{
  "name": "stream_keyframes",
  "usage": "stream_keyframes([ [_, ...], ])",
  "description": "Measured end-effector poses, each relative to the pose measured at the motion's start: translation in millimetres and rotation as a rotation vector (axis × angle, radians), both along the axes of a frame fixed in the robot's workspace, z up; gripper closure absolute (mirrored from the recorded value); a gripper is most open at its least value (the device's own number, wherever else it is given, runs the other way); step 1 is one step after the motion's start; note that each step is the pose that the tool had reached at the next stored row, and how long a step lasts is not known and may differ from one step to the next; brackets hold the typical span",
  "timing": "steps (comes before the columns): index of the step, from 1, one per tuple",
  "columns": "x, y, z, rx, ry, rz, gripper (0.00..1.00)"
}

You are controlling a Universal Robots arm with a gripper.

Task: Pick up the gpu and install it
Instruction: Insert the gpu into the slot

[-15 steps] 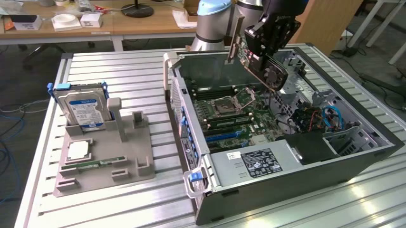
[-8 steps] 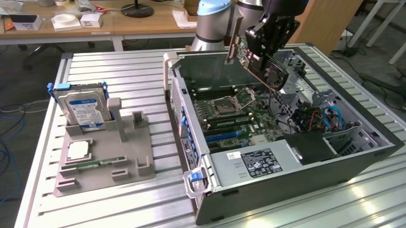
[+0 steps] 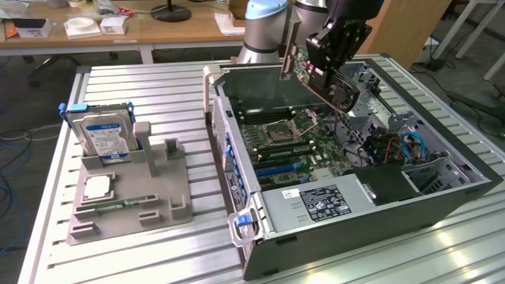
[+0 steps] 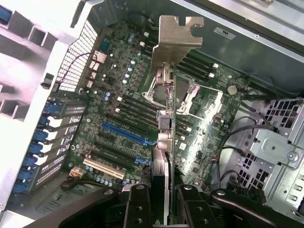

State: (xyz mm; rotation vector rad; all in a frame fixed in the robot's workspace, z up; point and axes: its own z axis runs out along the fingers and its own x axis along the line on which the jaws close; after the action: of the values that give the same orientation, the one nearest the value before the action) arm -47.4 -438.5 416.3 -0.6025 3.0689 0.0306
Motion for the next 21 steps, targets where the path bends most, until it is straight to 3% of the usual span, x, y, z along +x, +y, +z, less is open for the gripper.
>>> stream_keyframes([
  [21,0.0,0.0,0.0,0.0,0.0,0.098,0.73],
])
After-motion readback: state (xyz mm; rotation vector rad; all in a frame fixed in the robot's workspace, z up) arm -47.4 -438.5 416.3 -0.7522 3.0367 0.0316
